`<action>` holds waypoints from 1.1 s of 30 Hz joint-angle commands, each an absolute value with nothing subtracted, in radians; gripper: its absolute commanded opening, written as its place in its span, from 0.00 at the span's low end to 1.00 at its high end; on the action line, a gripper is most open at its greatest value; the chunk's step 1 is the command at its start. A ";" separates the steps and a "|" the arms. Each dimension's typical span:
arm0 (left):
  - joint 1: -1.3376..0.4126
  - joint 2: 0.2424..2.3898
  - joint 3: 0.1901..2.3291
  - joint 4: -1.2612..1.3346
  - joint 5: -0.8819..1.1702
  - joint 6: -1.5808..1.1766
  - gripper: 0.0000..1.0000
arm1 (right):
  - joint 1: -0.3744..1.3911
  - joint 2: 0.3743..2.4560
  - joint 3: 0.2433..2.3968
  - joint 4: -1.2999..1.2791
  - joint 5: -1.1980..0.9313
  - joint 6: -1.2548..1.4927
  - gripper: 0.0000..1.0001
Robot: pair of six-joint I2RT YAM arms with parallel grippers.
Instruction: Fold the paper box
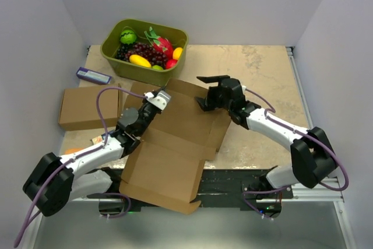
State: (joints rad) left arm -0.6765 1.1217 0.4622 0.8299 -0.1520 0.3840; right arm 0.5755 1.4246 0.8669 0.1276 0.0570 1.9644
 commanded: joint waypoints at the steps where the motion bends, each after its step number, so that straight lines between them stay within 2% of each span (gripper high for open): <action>1: -0.687 1.052 0.506 0.951 -0.034 0.465 0.00 | 0.557 1.408 0.905 0.077 -0.072 1.936 0.93; 10: -0.707 0.991 0.506 0.936 0.029 0.491 0.00 | 0.515 1.332 0.942 -0.040 -0.135 1.872 0.92; 17: -0.736 0.983 0.491 0.942 0.023 0.514 0.00 | 0.505 1.298 0.976 -0.080 -0.132 1.835 0.84; 24: -0.804 0.977 0.459 0.943 -0.033 0.584 0.00 | 0.503 1.289 0.928 -0.032 -0.156 1.855 0.70; 28: -0.819 0.974 0.446 0.936 -0.063 0.595 0.02 | 0.505 1.273 0.919 -0.048 -0.130 1.852 0.49; 29: -0.821 0.973 0.445 0.930 -0.069 0.591 0.04 | 0.505 1.267 0.922 -0.049 -0.126 1.848 0.48; 30: -0.822 0.974 0.445 0.925 -0.075 0.585 0.11 | 0.505 1.266 0.923 -0.051 -0.118 1.847 0.47; 32: -0.821 0.973 0.452 0.898 -0.086 0.562 0.15 | 0.505 1.262 0.927 -0.055 -0.110 1.844 0.42; 33: -0.821 0.971 0.457 0.878 -0.089 0.551 0.22 | 0.505 1.266 0.927 -0.054 -0.101 1.839 0.39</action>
State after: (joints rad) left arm -0.8043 0.9894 0.4515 0.8715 -0.0853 0.5705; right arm 0.5117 1.2873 0.9249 -0.0750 -0.1490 1.8545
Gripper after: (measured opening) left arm 0.136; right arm 0.434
